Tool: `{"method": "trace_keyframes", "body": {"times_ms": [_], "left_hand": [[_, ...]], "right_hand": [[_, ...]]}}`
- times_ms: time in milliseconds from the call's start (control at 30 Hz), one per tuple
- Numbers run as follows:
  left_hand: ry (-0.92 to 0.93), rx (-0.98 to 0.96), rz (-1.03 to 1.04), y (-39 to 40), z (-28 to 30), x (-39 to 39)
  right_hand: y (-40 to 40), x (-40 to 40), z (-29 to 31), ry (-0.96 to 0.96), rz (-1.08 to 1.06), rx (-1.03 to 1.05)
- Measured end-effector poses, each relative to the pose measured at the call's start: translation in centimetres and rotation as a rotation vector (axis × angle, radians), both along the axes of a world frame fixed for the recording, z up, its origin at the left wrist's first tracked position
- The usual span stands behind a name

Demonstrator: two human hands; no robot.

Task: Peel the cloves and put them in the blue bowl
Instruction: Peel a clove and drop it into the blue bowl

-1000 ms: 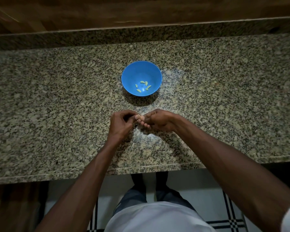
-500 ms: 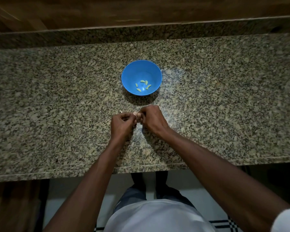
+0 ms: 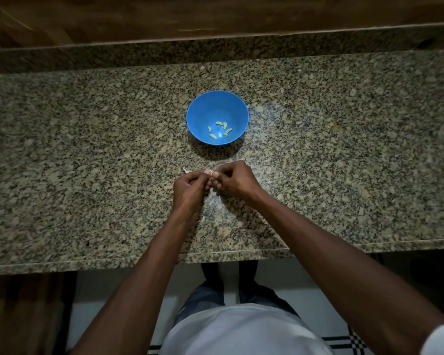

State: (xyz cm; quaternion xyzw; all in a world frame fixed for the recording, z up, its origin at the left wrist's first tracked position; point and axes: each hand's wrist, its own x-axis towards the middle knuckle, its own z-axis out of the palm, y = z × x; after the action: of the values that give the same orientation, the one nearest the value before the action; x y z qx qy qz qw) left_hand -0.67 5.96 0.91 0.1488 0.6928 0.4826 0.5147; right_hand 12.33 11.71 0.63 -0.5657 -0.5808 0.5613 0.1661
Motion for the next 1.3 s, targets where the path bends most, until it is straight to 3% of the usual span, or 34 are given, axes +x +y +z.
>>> {"method": "trace_keyframes", "body": {"times_ms": [133, 300, 700, 867, 1033, 1100, 1200, 1300], "left_hand": [[0.071, -0.001, 0.056, -0.2, 0.1, 0.1], [0.087, 0.068, -0.031, -0.2, 0.2, -0.7], [0.168, 0.096, -0.123, -0.3, 0.7, -1.5], [0.174, 0.118, -0.123, -0.4, 0.6, -2.1], [0.127, 0.162, -0.136, -0.6, 0.7, -2.1], [0.129, 0.171, -0.154, -0.5, 0.6, -2.0], [0.211, 0.188, -0.199, -0.5, 0.4, -2.1], [0.380, 0.177, -0.266, -0.3, 0.4, -2.2]], "right_hand": [[-0.2, 0.5, -0.1, 0.034, -0.020, -0.076], [-0.4, 1.0, 0.3, -0.085, 0.045, 0.092], [-0.3, 0.4, 0.8, -0.241, 0.043, 0.249], [0.4, 1.2, 0.4, -0.118, -0.031, 0.194], [0.6, 1.4, 1.3, 0.260, -0.103, -0.061], [0.7, 1.3, 1.4, 0.325, -0.060, -0.113], [0.7, 1.1, 1.6, 0.326, -0.023, -0.098], [1.0, 0.8, 1.7, 0.174, 0.017, 0.004]]}}
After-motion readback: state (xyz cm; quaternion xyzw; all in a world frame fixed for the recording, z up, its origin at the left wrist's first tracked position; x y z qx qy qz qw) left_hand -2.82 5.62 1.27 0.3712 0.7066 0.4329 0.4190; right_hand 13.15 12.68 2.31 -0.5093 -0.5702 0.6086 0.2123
